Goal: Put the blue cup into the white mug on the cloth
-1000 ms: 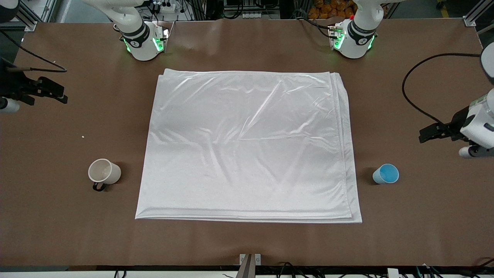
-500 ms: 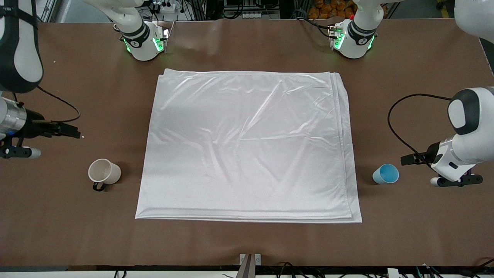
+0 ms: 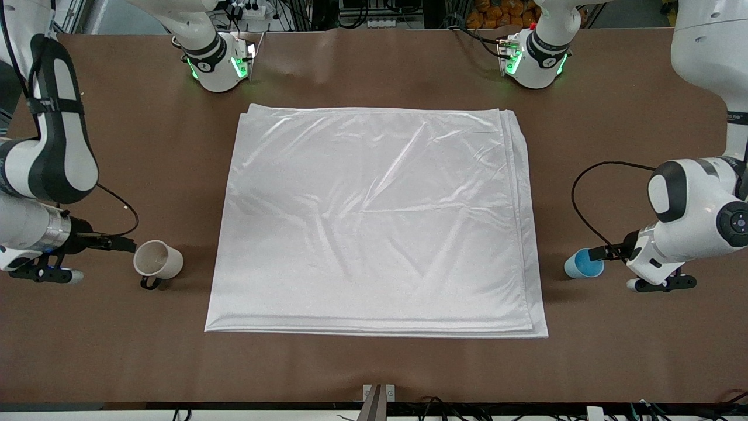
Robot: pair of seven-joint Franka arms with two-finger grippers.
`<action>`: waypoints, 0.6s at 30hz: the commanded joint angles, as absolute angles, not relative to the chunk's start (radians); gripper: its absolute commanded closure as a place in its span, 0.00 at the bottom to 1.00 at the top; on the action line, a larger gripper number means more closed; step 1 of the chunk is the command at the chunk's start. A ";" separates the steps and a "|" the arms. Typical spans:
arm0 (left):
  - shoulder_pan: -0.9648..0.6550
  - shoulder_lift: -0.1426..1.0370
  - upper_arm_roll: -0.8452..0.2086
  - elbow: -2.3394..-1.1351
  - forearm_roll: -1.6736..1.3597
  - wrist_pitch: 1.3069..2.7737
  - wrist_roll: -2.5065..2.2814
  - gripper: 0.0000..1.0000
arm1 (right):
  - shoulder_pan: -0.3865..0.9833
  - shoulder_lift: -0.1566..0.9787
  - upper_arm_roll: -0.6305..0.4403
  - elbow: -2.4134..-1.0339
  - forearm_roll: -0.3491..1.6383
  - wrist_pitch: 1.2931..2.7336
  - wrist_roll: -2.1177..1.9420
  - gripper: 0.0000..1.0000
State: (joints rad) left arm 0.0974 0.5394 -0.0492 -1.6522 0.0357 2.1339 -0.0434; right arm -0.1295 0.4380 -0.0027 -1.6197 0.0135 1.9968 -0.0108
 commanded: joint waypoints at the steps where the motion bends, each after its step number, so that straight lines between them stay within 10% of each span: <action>1: 0.097 0.578 -0.051 -1.647 0.052 2.184 -0.060 0.00 | -0.147 0.511 0.008 -1.580 0.020 2.045 0.020 0.00; 18: 0.115 0.632 -0.049 -1.646 0.054 2.230 -0.058 0.00 | -0.138 0.632 0.008 -1.568 0.080 2.164 0.137 0.00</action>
State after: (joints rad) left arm 0.1071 0.6174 -0.0480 -1.6519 0.0357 2.2105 -0.0434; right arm -0.1334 0.5825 0.0031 -1.6069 0.0650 2.1421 0.1140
